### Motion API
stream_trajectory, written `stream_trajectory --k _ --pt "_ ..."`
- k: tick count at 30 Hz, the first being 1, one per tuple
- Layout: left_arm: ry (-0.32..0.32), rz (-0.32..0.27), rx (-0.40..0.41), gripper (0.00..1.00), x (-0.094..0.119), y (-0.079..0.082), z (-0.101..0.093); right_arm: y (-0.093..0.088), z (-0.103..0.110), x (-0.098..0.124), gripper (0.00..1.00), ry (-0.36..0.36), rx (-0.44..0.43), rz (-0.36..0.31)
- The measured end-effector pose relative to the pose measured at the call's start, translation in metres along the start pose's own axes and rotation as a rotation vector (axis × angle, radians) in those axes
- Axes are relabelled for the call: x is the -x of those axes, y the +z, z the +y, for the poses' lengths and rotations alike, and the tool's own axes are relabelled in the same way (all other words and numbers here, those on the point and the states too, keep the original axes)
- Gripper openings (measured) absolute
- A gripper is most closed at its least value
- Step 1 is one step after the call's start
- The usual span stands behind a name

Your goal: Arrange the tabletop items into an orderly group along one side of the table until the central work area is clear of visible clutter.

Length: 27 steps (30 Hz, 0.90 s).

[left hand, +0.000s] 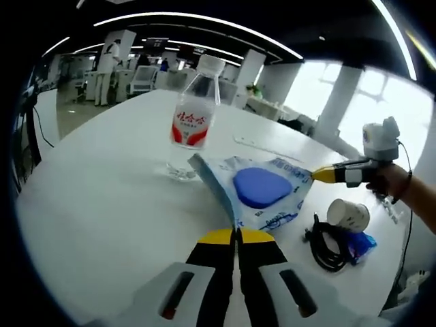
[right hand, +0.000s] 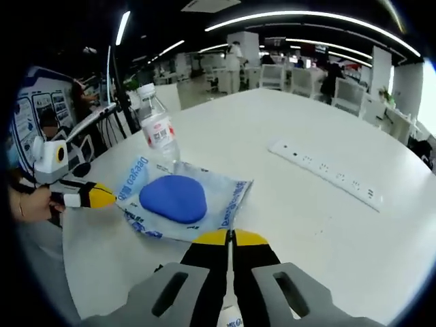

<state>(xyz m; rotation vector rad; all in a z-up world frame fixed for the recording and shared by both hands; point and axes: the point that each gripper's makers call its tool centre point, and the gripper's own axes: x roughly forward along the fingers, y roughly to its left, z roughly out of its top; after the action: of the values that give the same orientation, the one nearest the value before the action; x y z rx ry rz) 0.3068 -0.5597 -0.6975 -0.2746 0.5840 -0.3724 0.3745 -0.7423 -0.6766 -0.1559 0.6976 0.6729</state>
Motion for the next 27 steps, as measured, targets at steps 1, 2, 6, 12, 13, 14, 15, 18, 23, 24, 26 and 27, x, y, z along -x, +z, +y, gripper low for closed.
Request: stream_trajectory --k 1,2,6,12,13,14,15,18,23,24,26,27 --pt "-0.006 -0.004 -0.006 0.0 -0.001 0.002 -0.002 0.001 -0.001 0.003 0.0 -0.004 0.003 -0.004" --pt "-0.01 -0.003 -0.008 0.0 -0.002 0.003 -0.003 0.001 -0.001 0.004 0.0 -0.006 0.003 -0.005" --pt "-0.042 -0.013 -0.012 0.0 -0.006 0.012 -0.01 -0.002 -0.008 0.014 0.0 -0.03 -0.017 -0.001" --pt "-0.074 -0.025 -0.065 0.0 -0.015 0.025 -0.023 -0.006 -0.019 0.026 0.0 -0.059 -0.032 -0.006" --pt "-0.08 -0.026 -0.07 0.0 -0.016 0.026 -0.025 -0.007 -0.021 0.027 0.0 -0.065 -0.035 -0.007" --pt "-0.084 -0.025 -0.072 0.0 -0.018 0.026 -0.027 -0.008 -0.023 0.029 0.0 -0.071 -0.04 -0.008" --pt "-0.089 -0.025 -0.077 0.0 -0.02 0.027 -0.029 -0.009 -0.024 0.03 0.0 -0.076 -0.043 -0.01" --pt "-0.096 -0.022 -0.091 0.0 -0.026 0.028 -0.032 -0.009 -0.028 0.034 0.0 -0.088 -0.046 -0.018" --pt "-0.111 -0.023 -0.088 0.0 -0.036 0.03 -0.037 -0.01 -0.035 0.041 0.0 -0.108 -0.047 -0.023" --pt "-0.113 -0.023 -0.09 0.0 -0.037 0.031 -0.038 -0.01 -0.037 0.043 0.0 -0.113 -0.047 -0.024" --pt "-0.12 -0.025 -0.099 0.0 -0.042 0.033 -0.041 -0.01 -0.04 0.046 0.0 -0.122 -0.046 -0.028" --pt "-0.121 -0.026 -0.1 0.0 -0.043 0.034 -0.042 -0.011 -0.041 0.047 0.0 -0.125 -0.047 -0.029"
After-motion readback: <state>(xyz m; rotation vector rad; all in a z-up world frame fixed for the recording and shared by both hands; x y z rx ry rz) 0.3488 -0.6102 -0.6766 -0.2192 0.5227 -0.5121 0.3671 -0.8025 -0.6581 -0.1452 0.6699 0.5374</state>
